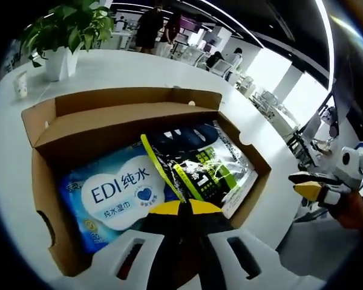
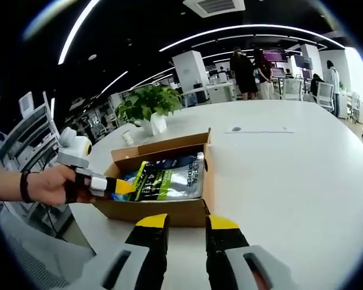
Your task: Operate the shoe box by opening the lid, removing the specified soft item, and placing it in the target area until the item is outside and the box remains undamaged.
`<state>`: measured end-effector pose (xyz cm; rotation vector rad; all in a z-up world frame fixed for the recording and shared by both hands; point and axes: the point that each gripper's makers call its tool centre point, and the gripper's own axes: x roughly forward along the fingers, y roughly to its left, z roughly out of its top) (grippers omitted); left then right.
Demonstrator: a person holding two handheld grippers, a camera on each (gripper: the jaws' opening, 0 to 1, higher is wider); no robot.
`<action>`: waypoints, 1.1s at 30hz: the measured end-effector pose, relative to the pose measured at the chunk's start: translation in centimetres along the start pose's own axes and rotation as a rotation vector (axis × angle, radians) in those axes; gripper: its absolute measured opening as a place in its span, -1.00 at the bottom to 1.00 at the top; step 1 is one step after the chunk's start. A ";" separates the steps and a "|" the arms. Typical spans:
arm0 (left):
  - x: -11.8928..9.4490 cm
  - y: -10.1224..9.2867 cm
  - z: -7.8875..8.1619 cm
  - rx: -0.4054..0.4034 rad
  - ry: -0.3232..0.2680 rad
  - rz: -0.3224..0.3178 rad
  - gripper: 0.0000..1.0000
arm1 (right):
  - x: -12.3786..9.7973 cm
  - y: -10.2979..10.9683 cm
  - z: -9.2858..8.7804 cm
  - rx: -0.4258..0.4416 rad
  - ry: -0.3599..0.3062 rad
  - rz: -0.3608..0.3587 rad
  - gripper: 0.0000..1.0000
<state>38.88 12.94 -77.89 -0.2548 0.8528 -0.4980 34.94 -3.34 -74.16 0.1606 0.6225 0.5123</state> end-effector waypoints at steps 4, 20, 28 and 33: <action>-0.4 0.7 -0.1 -0.003 0.000 0.007 -0.98 | 0.5 0.7 0.1 -0.005 0.004 0.013 -0.60; -1.8 3.1 -0.9 -0.022 0.017 0.040 -0.99 | 3.2 2.8 2.1 -0.023 0.014 0.073 -0.60; -2.3 3.5 -1.1 -0.005 0.013 0.041 -0.99 | 5.6 3.2 2.2 -0.018 0.051 0.092 -0.59; -2.6 3.8 -1.2 -0.005 0.013 0.045 -0.99 | 6.8 3.4 1.3 -0.007 0.092 0.104 -0.58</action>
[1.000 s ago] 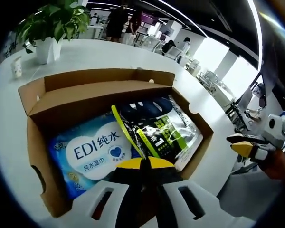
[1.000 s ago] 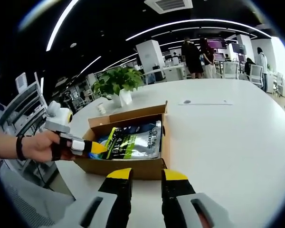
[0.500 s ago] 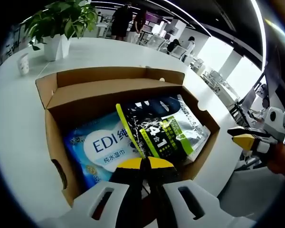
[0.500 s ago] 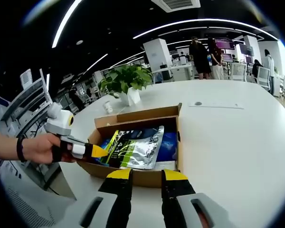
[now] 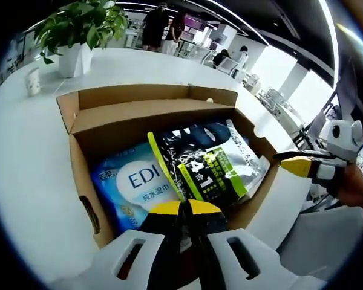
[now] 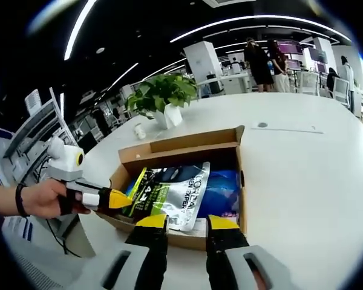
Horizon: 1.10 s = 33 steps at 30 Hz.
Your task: Operate the shoe box by opening the lid, removing the specified soft item, and placing it in the target area until the item is outside and the box remains undamaged.
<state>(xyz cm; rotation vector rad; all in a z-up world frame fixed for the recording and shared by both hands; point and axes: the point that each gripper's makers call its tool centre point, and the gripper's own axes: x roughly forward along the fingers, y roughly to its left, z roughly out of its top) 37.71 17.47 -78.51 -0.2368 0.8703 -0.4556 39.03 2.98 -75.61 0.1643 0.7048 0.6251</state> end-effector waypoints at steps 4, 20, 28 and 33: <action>-0.1 0.0 0.1 -0.002 -0.006 -0.008 -0.99 | 0.7 0.0 0.0 0.010 0.011 0.005 -0.58; 0.0 0.0 0.0 0.002 0.003 -0.015 -0.99 | 2.8 -0.6 0.1 0.066 0.034 0.006 -0.58; 0.3 0.3 0.1 -0.007 0.003 -0.019 -0.99 | 3.5 -0.7 0.1 0.094 0.039 0.010 -0.61; 0.4 0.4 0.1 -0.009 0.003 -0.020 -0.99 | 4.0 -0.2 -0.1 0.107 0.048 0.014 -0.65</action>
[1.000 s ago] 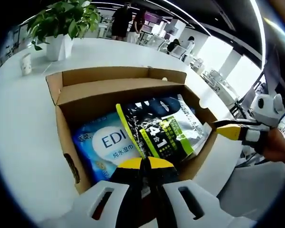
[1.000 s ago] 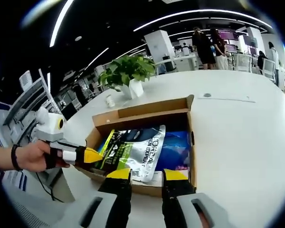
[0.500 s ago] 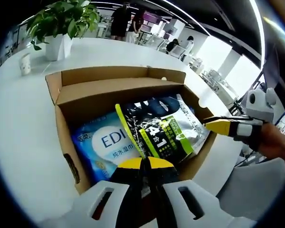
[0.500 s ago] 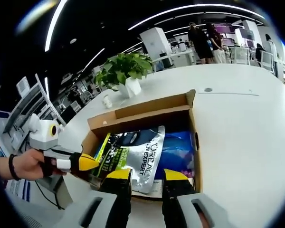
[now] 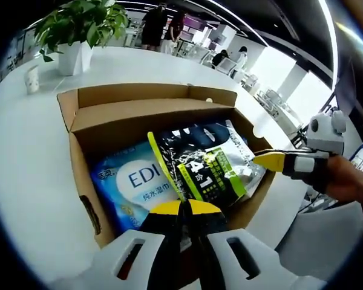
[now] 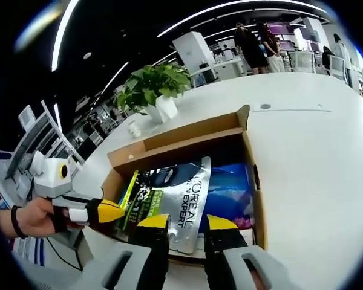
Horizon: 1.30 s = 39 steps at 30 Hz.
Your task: Operate the shoe box by opening the lid, removing the specified soft item, and placing it in the target area until the item is outside and the box remains undamaged.
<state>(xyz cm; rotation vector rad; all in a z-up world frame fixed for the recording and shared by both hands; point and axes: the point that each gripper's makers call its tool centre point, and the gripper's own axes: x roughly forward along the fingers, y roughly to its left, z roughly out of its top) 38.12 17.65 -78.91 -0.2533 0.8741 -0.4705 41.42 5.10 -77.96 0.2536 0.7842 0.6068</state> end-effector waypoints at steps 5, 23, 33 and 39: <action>0.1 0.1 0.0 0.003 0.003 0.000 -0.99 | 0.3 -0.1 -0.2 -0.004 0.015 -0.012 -0.75; -0.3 0.0 0.3 0.013 -0.006 0.008 -1.00 | -0.5 0.5 0.0 -0.004 -0.001 -0.004 -1.00; -1.1 -1.2 1.8 0.021 -0.049 -0.002 -1.00 | -1.7 0.7 1.2 0.023 -0.050 0.000 -1.00; -1.4 -2.1 3.0 0.041 -0.072 -0.014 -1.00 | -2.7 0.4 1.8 0.024 -0.074 -0.002 -1.00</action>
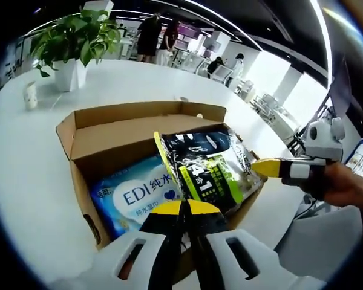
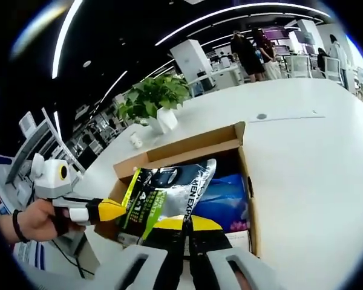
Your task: Operate the shoe box by opening the lid, removing the specified soft item, and placing it in the target area until the item is outside and the box remains undamaged.
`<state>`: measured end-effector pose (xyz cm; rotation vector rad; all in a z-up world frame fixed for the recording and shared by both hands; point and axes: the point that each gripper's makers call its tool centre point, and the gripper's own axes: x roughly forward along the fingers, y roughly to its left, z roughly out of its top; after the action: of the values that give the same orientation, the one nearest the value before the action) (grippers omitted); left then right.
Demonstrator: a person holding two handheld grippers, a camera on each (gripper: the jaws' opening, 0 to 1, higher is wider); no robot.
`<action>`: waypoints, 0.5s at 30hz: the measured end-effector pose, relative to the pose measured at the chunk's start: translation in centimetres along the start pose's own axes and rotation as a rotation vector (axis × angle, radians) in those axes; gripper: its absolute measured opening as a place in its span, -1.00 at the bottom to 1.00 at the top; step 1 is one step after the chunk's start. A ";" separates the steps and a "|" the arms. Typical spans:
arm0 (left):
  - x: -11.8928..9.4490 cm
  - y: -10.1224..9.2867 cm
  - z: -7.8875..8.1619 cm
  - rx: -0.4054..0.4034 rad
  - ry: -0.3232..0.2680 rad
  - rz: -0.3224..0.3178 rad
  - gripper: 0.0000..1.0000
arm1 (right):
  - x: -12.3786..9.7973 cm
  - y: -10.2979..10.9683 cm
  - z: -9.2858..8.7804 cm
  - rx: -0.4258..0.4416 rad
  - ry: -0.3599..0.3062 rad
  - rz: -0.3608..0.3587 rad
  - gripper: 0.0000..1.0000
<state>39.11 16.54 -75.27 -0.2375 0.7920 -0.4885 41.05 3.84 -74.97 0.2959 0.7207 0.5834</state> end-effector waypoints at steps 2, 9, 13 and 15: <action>0.0 -0.3 0.2 0.003 -0.005 -0.004 -1.00 | -0.3 -0.1 0.1 -0.001 -0.005 -0.001 -1.00; -0.1 -2.0 1.1 0.024 -0.018 -0.024 -1.00 | -1.6 -0.7 0.9 0.002 -0.027 -0.008 -1.00; 0.0 -2.8 1.5 0.026 -0.025 -0.035 -1.00 | -2.2 -1.2 1.2 0.007 -0.040 -0.011 -1.00; 0.1 -3.2 1.6 0.034 -0.024 -0.039 -1.00 | -2.5 -1.3 1.3 0.005 -0.044 -0.013 -1.00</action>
<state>39.32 13.78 -73.00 -0.2274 0.7559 -0.5340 40.99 1.22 -73.31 0.3076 0.6818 0.5608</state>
